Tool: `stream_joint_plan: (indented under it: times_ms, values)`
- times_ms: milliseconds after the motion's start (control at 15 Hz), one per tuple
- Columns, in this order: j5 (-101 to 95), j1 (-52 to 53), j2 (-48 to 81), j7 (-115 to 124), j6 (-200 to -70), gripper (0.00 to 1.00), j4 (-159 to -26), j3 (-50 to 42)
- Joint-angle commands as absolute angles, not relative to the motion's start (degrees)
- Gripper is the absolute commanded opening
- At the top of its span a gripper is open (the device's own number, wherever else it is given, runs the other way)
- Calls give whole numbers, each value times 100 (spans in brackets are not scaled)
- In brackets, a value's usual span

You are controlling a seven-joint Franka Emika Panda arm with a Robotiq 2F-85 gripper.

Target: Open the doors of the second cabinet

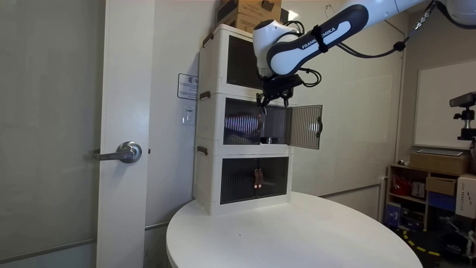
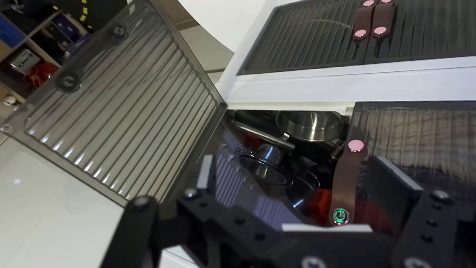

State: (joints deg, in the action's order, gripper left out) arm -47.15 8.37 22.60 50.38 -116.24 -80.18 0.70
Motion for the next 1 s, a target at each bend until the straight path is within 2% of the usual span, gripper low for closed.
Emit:
stream_joint_plan:
  times_ms: [0, 933]
  values:
    - [-4783, 953, 2700, 4971, -11767, 100, -7433, -72]
    - [-4641, 957, 2718, 4947, -11812, 100, -7459, -115]
